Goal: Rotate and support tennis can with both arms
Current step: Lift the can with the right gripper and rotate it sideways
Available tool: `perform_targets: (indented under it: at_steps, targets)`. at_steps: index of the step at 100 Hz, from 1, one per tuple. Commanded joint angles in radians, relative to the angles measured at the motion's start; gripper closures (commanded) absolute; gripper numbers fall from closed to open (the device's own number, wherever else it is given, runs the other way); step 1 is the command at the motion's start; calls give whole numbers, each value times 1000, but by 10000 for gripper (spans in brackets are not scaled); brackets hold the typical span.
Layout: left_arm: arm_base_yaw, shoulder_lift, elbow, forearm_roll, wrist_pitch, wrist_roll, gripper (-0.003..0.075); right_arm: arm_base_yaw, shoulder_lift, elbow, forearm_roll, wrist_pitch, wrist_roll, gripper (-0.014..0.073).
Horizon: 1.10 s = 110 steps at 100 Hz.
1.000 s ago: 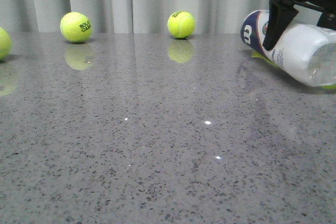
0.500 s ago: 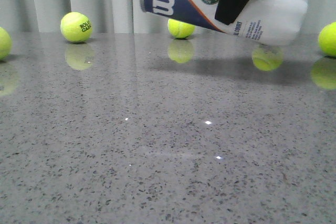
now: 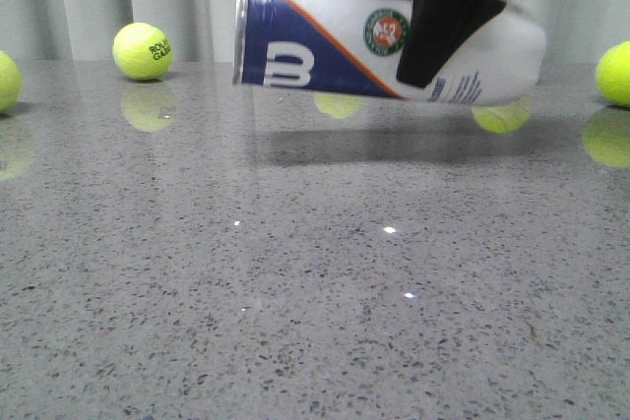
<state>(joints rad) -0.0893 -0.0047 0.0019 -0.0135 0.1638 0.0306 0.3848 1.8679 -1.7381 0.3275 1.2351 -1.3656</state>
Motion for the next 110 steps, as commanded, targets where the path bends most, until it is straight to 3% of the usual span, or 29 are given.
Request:
perform_targets:
  at_steps: [1, 19, 50, 110]
  targets:
    - [1, -29, 44, -1, -79, -9, 739, -2, -28, -30, 37, 31, -8, 272]
    - [1, -29, 44, -1, -79, -9, 739, -2, -20, -30, 36, 31, 6, 251]
    - [1, -29, 44, -1, -79, -9, 739, -3, -9, -30, 36, 34, 49, 1]
    - [1, -29, 44, -1, -79, -9, 739, -3, -9, -30, 36, 44, 91, -13]
